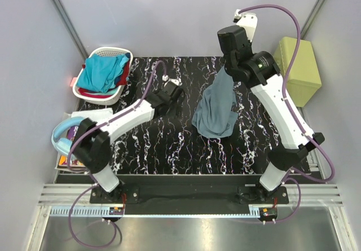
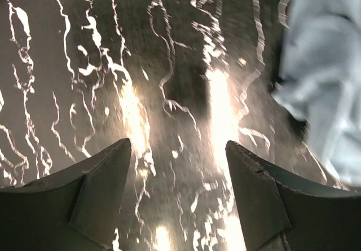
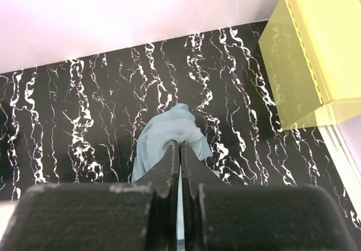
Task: Fold and stack the t-shirts
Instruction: Flatten out the tshirt
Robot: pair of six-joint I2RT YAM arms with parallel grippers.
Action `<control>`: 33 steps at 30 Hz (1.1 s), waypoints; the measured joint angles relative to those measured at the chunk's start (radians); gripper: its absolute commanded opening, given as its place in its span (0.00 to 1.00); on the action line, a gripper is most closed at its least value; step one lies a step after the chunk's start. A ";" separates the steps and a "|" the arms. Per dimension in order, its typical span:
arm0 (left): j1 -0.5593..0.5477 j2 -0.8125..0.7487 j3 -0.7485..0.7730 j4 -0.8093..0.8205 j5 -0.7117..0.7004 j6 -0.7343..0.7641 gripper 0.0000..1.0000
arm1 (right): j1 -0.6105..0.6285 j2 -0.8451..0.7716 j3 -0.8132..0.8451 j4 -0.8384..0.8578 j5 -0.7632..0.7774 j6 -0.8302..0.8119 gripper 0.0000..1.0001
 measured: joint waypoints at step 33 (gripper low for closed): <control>-0.264 0.269 0.177 0.090 0.091 -0.002 0.66 | -0.009 -0.023 -0.054 0.027 -0.036 -0.021 0.00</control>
